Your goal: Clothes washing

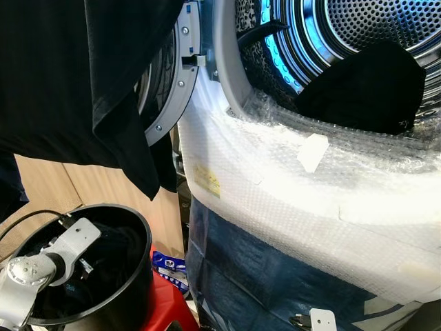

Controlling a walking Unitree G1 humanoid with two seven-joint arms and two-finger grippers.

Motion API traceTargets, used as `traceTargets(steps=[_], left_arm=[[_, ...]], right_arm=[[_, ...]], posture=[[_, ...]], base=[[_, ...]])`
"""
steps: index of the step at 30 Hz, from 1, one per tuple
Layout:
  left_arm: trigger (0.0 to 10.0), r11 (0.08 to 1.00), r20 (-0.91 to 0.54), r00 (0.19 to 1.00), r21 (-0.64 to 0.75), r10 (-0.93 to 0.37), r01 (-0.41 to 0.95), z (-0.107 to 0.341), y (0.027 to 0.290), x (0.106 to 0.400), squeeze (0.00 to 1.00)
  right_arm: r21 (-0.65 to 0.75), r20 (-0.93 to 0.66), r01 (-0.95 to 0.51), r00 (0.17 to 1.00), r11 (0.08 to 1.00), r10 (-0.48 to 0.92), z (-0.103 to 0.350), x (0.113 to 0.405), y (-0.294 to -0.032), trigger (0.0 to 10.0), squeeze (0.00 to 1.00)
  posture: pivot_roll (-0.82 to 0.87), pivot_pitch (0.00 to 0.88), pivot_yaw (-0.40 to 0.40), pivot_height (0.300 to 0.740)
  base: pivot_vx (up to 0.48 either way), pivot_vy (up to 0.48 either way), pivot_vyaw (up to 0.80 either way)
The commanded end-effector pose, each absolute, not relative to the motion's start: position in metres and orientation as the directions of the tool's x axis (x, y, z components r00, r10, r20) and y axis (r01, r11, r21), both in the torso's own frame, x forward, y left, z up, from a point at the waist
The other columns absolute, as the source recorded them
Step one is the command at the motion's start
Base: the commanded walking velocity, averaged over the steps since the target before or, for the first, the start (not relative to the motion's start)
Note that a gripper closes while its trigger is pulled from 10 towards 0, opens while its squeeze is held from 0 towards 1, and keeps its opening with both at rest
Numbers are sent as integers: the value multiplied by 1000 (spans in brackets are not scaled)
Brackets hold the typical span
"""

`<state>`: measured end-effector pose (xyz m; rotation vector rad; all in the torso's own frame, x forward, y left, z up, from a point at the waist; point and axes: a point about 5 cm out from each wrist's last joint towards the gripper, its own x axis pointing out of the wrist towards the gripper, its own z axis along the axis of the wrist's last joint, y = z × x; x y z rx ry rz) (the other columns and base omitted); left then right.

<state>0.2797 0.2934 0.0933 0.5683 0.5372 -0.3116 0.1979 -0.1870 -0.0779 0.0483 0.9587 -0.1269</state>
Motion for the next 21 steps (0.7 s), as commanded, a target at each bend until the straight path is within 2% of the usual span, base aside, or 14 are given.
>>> traceTargets(steps=[1,3,9,10,11,21], left_arm=[[10000,811,-562,821,433,-97,392,93,300,279,0],[10000,817,-543,840,483,-2,314,95,309,280,0],[10000,815,-501,861,532,85,230,97,317,282,0],[8078,821,-496,862,531,101,209,97,319,282,0],[0,829,-490,863,527,118,186,97,321,282,0],[0,836,-492,863,517,114,184,91,316,281,0]], right_arm=[[-14,-818,134,568,991,-89,-77,200,-188,10000,0],[-13,-816,139,570,990,-91,-76,200,-189,10000,0],[-14,-818,133,569,991,-88,-76,200,-189,10000,0],[-13,-817,134,569,991,-88,-76,200,-188,10000,0],[-11,-817,135,570,991,-87,-76,200,-188,10000,0],[-16,-820,126,566,992,-85,-77,199,-189,10000,0]], posture=[[35,0,-15,740],[30,0,-14,740],[33,0,-20,740],[33,0,-20,740],[33,0,-20,740],[29,0,-28,740]], base=[[0,0,0],[0,0,0],[0,0,0],[0,0,0],[0,0,0],[0,0,0]])
